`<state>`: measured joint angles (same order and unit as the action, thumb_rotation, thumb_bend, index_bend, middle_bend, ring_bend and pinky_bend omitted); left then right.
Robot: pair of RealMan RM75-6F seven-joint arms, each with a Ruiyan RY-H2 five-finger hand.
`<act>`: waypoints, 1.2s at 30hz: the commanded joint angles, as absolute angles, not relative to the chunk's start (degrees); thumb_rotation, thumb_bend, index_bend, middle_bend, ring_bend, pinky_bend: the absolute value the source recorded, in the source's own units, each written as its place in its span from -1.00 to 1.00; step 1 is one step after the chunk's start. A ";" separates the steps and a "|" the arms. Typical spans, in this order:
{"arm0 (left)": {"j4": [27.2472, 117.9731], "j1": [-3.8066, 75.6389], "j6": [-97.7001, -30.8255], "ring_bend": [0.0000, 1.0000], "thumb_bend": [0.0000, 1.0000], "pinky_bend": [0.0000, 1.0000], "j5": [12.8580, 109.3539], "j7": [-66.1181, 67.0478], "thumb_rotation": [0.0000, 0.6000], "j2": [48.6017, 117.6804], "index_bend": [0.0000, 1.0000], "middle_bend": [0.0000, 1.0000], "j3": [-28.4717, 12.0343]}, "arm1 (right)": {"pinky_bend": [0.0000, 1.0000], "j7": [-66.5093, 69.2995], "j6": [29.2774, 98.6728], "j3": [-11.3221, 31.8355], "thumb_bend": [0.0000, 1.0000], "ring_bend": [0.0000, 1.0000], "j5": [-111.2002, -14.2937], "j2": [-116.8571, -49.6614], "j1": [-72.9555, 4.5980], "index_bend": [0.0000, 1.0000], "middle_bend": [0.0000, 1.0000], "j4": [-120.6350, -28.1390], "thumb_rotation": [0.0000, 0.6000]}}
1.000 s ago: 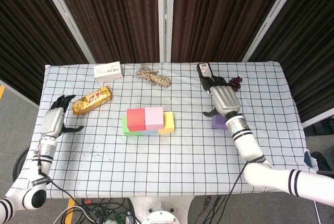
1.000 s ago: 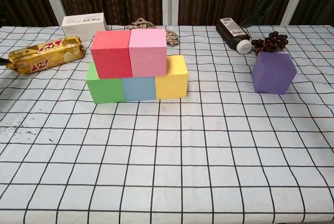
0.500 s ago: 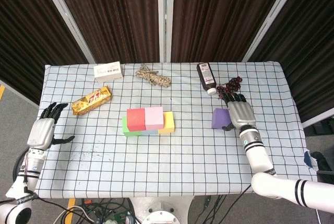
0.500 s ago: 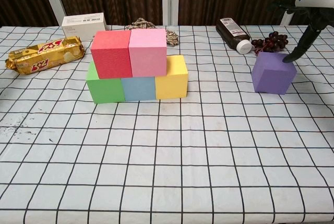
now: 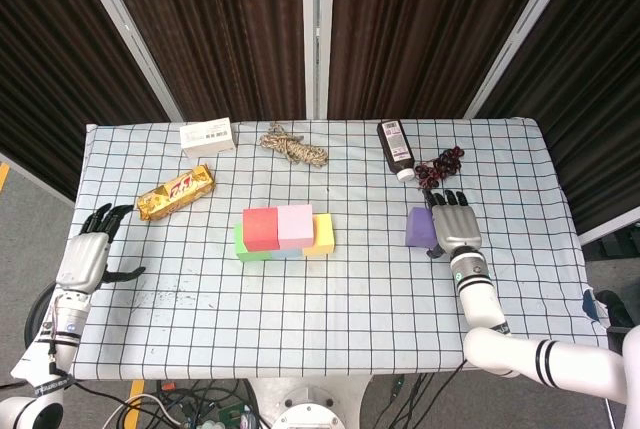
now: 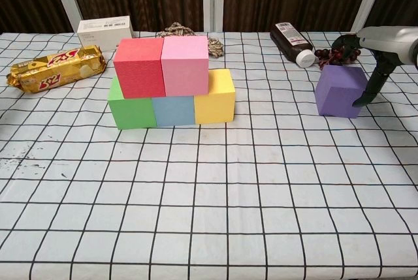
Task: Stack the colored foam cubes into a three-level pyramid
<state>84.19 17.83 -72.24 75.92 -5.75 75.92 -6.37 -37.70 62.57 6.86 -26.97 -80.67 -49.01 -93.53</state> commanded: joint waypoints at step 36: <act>86.91 14.29 -76.04 -1.00 -1.00 -0.79 81.63 -14.60 1.00 69.36 -0.80 -0.81 -4.95 | -1.00 -48.22 60.62 26.42 -0.79 -0.82 -19.90 -70.55 -68.32 -1.00 -0.19 -114.00 1.00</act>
<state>86.76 14.36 -76.04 81.42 -14.45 69.56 -5.06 -45.72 63.64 24.55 -26.12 -69.11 -63.94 -114.64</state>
